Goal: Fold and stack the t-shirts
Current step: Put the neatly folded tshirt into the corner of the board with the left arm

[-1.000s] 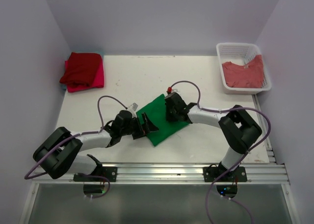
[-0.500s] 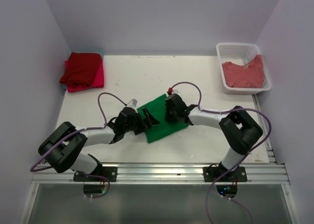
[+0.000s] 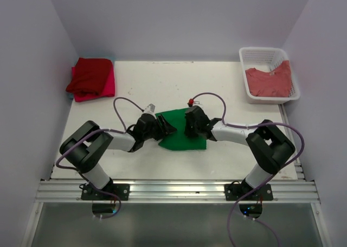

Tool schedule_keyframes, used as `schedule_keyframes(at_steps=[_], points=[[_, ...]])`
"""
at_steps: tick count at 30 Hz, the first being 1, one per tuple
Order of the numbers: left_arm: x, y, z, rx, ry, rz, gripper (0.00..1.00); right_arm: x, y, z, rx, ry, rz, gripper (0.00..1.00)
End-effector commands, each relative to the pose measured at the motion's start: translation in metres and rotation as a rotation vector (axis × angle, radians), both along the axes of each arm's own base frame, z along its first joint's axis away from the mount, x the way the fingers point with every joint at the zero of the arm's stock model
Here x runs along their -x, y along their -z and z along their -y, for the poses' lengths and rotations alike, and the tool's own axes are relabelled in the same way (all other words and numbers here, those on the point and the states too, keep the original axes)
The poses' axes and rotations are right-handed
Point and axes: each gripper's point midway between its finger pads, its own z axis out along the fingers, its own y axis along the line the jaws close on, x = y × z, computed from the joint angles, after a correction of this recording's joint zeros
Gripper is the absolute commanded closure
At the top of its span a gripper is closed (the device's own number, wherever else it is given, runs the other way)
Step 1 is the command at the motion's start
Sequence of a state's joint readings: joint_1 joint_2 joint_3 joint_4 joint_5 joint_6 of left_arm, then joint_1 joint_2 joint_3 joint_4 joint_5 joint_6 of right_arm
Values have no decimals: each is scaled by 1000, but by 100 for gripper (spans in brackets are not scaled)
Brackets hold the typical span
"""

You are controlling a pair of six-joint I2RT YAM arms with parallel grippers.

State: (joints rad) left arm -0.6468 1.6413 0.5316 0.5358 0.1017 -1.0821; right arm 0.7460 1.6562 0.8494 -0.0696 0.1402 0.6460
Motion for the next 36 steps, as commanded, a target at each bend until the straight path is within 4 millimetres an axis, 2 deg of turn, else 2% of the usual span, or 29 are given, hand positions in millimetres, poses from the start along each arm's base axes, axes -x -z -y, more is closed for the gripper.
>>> schedule_keyframes(at_steps=[1,2,3,5,6,11,12,14,15,16,18,19,20,21,22,23,24,26,27,29,31,32,36], points=[[25,44,-17,-97,39,-89,50,12,10,6,27,1,-30,100],[29,43,-12,-75,71,-91,56,12,12,7,32,1,-37,100],[26,40,-5,-41,92,-66,68,12,14,6,32,0,-40,100],[32,38,3,3,141,-67,81,13,16,5,28,-2,-48,100],[31,36,8,29,158,-48,100,13,16,4,22,-2,-45,100],[33,25,14,89,202,19,100,11,10,4,22,-17,-26,100],[29,12,15,115,205,65,100,10,0,1,8,-28,-5,100],[26,1,13,116,203,112,100,8,-13,-2,-3,-59,25,100],[22,-12,12,115,199,141,100,5,-34,-6,-39,-74,59,100],[15,-20,11,94,192,181,100,4,-44,-8,-49,-91,85,100],[11,-37,8,70,182,214,100,0,-73,-11,-77,-106,137,85],[5,-45,6,57,174,244,100,-2,-95,-9,-94,-108,188,74],[4,-49,3,48,166,245,100,-3,-106,-8,-100,-109,211,58],[1,-64,0,57,155,282,100,-4,-119,-5,-91,-104,227,54],[-2,-70,-4,50,137,297,100,-6,-137,1,-83,-93,271,51],[-3,-72,-10,41,124,296,100,-7,-145,7,-71,-82,289,49],[-5,-86,-13,53,110,329,100,-6,-155,13,-57,-72,302,47],[-9,-94,-22,42,84,352,100,-7,-176,28,-36,-37,363,45],[-12,-102,-29,40,63,368,100,-5,-179,34,-21,-24,369,43],[-18,-104,-42,21,28,376,100,-4,-192,47,-4,5,410,42],[-23,-112,-52,26,3,398,100,-2,-192,56,17,18,415,41],[-32,-116,-63,23,-32,407,100,0,-193,59,20,26,419,41],[-62,-153,-92,24,-123,503,100,4,-176,65,57,25,386,41]])
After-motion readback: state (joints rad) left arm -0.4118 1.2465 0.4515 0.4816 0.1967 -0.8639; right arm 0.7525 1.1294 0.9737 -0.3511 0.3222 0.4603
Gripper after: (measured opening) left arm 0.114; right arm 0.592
